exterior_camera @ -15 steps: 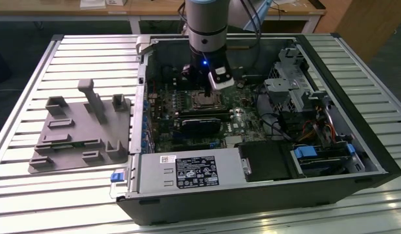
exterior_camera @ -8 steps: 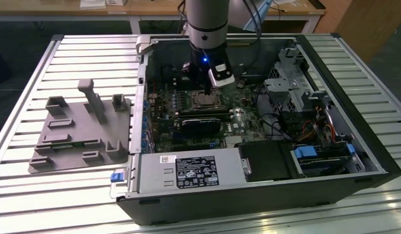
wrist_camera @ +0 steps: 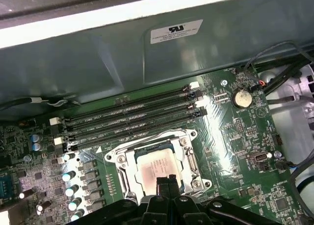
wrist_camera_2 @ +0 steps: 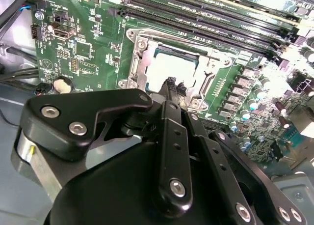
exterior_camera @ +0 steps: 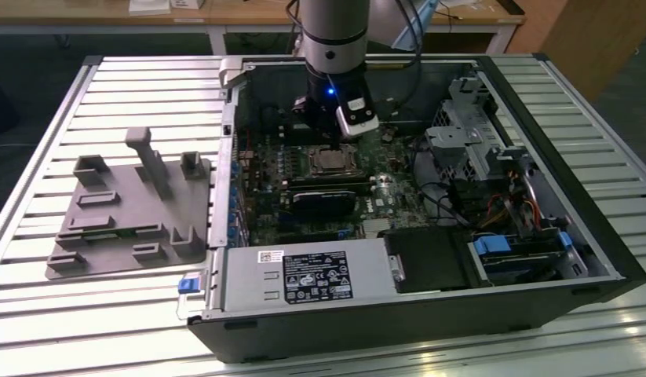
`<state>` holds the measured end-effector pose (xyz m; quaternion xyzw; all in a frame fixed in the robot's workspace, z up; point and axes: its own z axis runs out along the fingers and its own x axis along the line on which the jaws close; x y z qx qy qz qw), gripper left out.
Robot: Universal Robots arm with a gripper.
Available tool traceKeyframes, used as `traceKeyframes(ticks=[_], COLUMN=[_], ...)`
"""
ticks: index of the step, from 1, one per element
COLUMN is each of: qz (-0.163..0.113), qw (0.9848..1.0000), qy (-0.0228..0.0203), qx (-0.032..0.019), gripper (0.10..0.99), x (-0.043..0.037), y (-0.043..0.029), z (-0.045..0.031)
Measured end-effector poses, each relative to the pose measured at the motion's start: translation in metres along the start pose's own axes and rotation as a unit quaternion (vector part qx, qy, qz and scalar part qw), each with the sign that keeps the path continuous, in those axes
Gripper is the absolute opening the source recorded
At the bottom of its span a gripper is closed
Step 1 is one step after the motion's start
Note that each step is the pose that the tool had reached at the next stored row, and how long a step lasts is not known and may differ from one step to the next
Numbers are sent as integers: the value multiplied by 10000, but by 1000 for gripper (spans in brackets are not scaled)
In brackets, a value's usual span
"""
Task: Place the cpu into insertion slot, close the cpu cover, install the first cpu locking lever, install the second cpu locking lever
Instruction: 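Install the second cpu locking lever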
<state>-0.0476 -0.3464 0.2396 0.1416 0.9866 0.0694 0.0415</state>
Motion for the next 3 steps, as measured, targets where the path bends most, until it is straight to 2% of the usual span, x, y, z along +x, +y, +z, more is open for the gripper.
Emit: traceKeyframes(ticks=[3], qz=[0], qw=[10000], qy=[0], qx=[1], gripper=[102], x=[0], y=[0], z=[0])
